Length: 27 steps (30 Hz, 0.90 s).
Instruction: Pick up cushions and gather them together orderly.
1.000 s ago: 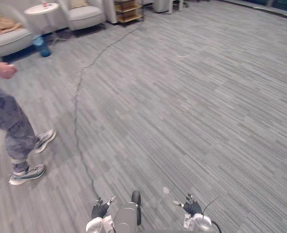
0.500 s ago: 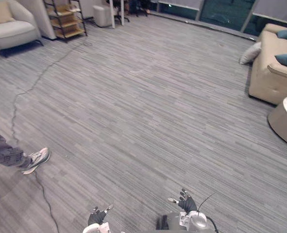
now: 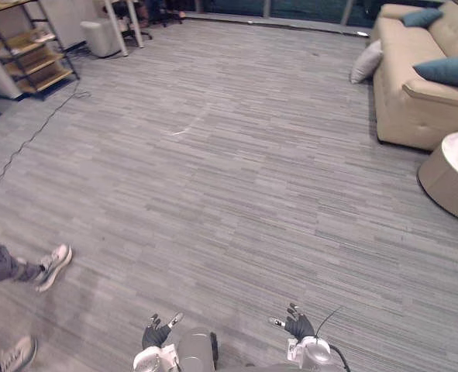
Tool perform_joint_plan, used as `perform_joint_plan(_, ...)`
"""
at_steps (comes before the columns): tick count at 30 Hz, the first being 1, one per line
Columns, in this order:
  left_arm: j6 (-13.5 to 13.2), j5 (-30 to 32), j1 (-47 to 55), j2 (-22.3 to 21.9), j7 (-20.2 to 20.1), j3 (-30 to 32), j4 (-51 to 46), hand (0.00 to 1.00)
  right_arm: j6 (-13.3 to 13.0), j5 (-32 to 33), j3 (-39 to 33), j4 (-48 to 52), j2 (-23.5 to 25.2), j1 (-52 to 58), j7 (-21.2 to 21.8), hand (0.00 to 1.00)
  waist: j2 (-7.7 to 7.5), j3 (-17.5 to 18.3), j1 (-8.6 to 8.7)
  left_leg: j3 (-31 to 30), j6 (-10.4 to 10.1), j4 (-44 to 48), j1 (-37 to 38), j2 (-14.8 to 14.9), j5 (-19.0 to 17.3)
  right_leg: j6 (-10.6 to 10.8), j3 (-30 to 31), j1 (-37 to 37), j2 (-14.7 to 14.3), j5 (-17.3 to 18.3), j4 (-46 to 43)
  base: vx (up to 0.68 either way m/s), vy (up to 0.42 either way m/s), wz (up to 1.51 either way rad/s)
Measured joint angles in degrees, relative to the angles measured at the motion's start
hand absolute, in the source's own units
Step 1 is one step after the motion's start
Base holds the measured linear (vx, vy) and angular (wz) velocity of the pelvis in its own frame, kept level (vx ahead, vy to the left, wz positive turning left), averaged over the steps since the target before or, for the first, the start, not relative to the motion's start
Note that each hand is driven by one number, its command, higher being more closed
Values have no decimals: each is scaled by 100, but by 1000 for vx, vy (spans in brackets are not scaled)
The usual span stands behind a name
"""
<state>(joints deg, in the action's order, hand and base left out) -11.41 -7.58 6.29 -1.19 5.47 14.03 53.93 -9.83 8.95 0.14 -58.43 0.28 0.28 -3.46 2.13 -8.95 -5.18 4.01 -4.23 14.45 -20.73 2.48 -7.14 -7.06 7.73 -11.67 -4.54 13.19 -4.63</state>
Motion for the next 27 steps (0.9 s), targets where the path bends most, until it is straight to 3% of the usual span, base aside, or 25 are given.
perform_joint_plan(1, -28, -51, 1, -60, 34, -21, -7, 0, -3, -7, 18, -96, -42, -19, 0, 0, 88, 71, -100, 8, -198, -452, -171, 124, 261, 56, 232, -108, -2, 200, 52, 713, 340, -96)
perform_joint_plan(2, -59, -89, -7, -54, 40, -36, -27, 0, 5, -9, 20, -248, -33, -46, -3, 0, 65, 88, -151, 117, -146, -219, -257, 186, 718, 110, 420, -366, 97, 376, 117, 878, 453, -93)
perform_joint_plan(3, -85, -114, 9, -36, 42, -45, -35, 0, 9, -9, 14, -378, -1, -6, -4, 0, -19, 182, -167, 257, 2, -38, -234, 108, 997, 122, 567, -458, 226, 461, 27, 604, 313, -84)
perform_joint_plan(4, -75, -103, 29, 41, 47, 1, -31, 0, 13, -24, 17, -367, 97, 59, 5, 0, -245, 328, -167, 488, 182, 57, -167, -20, 993, 258, 671, -252, 404, 554, -572, 914, 416, -82)
perform_joint_plan(6, -63, -96, 25, 128, 85, 65, 21, 0, -4, -147, 24, -264, 202, 153, 5, 0, -448, 307, -100, 758, 634, 178, 260, -242, 660, 1101, 655, 354, 553, 405, -2415, 723, 316, -65)
perform_joint_plan(7, -38, -85, 9, 189, 104, -8, 94, 0, -14, -222, 45, -203, 190, 200, 13, 0, -465, 293, -21, 784, 736, 284, 541, -327, 368, 1777, 644, 733, 566, -50, -3536, 506, 258, -25)
perform_joint_plan(8, -13, -59, -6, 233, 108, -79, 145, 0, -29, -223, 51, -126, 180, 201, 18, 0, -470, 262, 45, 785, 720, 293, 789, -389, 188, 1981, 549, 958, 594, -222, -4227, 750, 372, -10)
perform_joint_plan(9, 45, -23, -25, 247, 121, -147, 196, 0, -50, -227, 52, -18, 139, 205, 19, 0, -433, 211, 145, 797, 740, 255, 1263, -436, -95, 1802, 166, 1283, 710, -258, -5046, 605, 275, -13)
perform_joint_plan(10, 75, 31, -28, 190, 157, -150, 193, 0, -50, -229, 58, 149, 101, 271, 19, 0, -337, 150, 151, 839, 692, 144, 1718, -430, -335, 1477, -239, 1620, 842, -127, -5404, 594, 255, -18)
perform_joint_plan(11, 74, 68, -29, 176, 171, -150, 197, 0, -74, -229, 67, 212, 98, 290, 28, 0, -325, 137, 154, 875, 697, 6, 1987, -429, -418, 1289, -467, 1829, 889, -4, -5441, 569, 198, -26)
perform_joint_plan(12, 75, 85, -27, 182, 175, -148, 253, 0, -99, -229, 72, 315, 102, 301, 47, 0, -325, 122, 162, 912, 695, -227, 2415, -421, -524, 1116, -809, 2146, 914, 226, -5200, 523, 136, -12)
perform_joint_plan(13, 82, 91, -53, 202, 175, -149, 314, 0, -115, -229, 64, 346, 93, 301, 62, 0, -344, 111, 196, 907, 721, -360, 2736, -402, -643, 1090, -1111, 2428, 887, 367, -4751, 526, 105, -7)
perform_joint_plan(14, 82, 100, -69, 209, 175, -158, 350, 0, -135, -229, 61, 351, 70, 291, 65, 0, -351, 106, 204, 897, 714, -415, 2901, -392, -715, 1070, -1260, 2623, 848, 385, -4369, 542, 62, 3)
perform_joint_plan(15, 92, 140, -114, 218, 177, -178, 416, 0, -166, -224, 63, 356, 17, 244, 70, 0, -351, 97, 224, 891, 691, -512, 3109, -373, -865, 1041, -1437, 2916, 736, 283, -3434, 729, 34, 10)
perform_joint_plan(16, 92, 153, -115, 236, 175, -273, 417, 0, -161, -219, 64, 344, -33, 184, 76, 0, -363, 89, 269, 845, 648, -715, 3339, -382, -937, 1050, -1594, 3039, 660, -153, -2225, 759, 23, 21)
perform_joint_plan(18, 78, 205, -124, 383, 167, -464, 431, 0, -160, -207, 63, 335, -22, 85, 76, 0, -499, 4, 402, 567, 498, -1036, 3787, -505, -1034, 1091, -1624, 3229, 666, -924, -840, 800, -53, 62)
perform_joint_plan(20, 87, 252, -89, 395, 162, -472, 609, 0, -158, -209, 61, 358, -20, 53, 85, 0, -472, 7, 534, 119, 362, -918, 4080, -398, -1144, 585, -1562, 3222, 616, -1690, -1058, 807, -153, 86)
perform_joint_plan(21, 83, 275, -99, 305, 155, -425, 626, 0, -149, -209, 55, 351, -21, 76, 92, 0, -369, 63, 518, -200, 361, -507, 4052, -208, -1143, 320, -1670, 3265, 533, -1695, -1413, 658, -181, 57)
perform_joint_plan(22, 65, 306, -107, 207, 153, -322, 610, 0, -131, -210, 53, 350, -31, 75, 113, 0, -249, 135, 475, -352, 343, 160, 3797, -58, -1133, 291, -1798, 3169, 465, -1438, -1585, 809, -232, 41)
perform_joint_plan(23, 73, 308, -112, 119, 138, -137, 589, 0, -123, -208, 67, 383, -34, 70, 115, 0, -159, 137, 475, -441, 184, 1191, 3356, 37, -1022, 211, -1859, 3059, 355, -1233, -1650, 627, -175, 11)
perform_joint_plan(24, 90, 307, -108, 35, 138, 6, 555, 0, -119, -199, 115, 399, -33, 63, 114, 0, -48, 123, 465, -435, -82, 2144, 2917, 136, -636, 170, -1857, 2901, 242, -1063, -1618, 763, -187, -26)
perform_joint_plan(25, 91, 302, -60, -49, 147, 152, 479, 0, -92, -170, 250, 460, -60, 55, 116, 0, 123, 53, 399, -274, -303, 3619, 2258, 419, -96, 56, -1718, 2461, 21, -878, -1419, 751, -120, -51)
perform_joint_plan(26, 94, 299, -90, -77, 150, 188, 408, 0, -68, -154, 244, 452, -5, 71, 116, 0, 177, -20, 356, -94, -177, 4338, 1930, 603, -305, 4, -1635, 2045, -91, -763, -1244, 886, -102, -55)
perform_joint_plan(27, 95, 309, -106, -60, 146, 164, 359, 0, -43, -145, 240, 433, 70, 75, 114, 0, 127, -80, 285, 25, -67, 4649, 1697, 645, -494, -39, -1532, 1615, -116, -642, -1064, 859, -73, -41)
